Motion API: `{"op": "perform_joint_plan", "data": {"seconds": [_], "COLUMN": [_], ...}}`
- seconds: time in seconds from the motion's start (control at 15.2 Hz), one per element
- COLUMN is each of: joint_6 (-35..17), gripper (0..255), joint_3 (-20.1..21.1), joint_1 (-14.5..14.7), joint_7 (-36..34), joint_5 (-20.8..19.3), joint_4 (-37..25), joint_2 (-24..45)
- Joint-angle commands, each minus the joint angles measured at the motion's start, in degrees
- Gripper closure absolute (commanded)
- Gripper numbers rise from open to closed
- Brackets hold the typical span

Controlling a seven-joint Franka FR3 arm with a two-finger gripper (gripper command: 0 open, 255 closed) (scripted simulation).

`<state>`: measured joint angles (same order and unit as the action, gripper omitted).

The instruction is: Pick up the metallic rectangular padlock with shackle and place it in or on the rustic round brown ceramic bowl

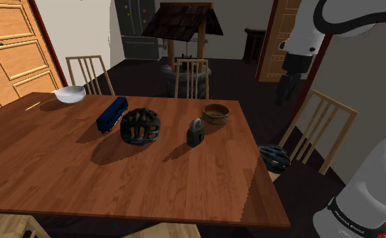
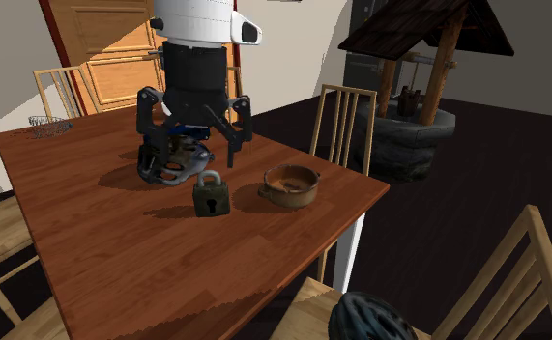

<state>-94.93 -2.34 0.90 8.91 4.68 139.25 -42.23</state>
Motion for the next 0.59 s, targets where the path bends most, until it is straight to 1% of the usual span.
{"op": "perform_joint_plan", "data": {"seconds": [0.0, 0.26, 0.53], "joint_6": [0.0, -10.5, -21.1], "gripper": [0, 0, 0], "joint_3": [0.0, 3.8, 7.6], "joint_1": [0.0, 0.2, 0.1], "joint_7": [0.0, -5.0, -10.3], "joint_5": [0.0, 1.4, 1.9], "joint_4": [0.0, 3.4, 5.0], "joint_2": [0.0, 3.3, 8.5]}}
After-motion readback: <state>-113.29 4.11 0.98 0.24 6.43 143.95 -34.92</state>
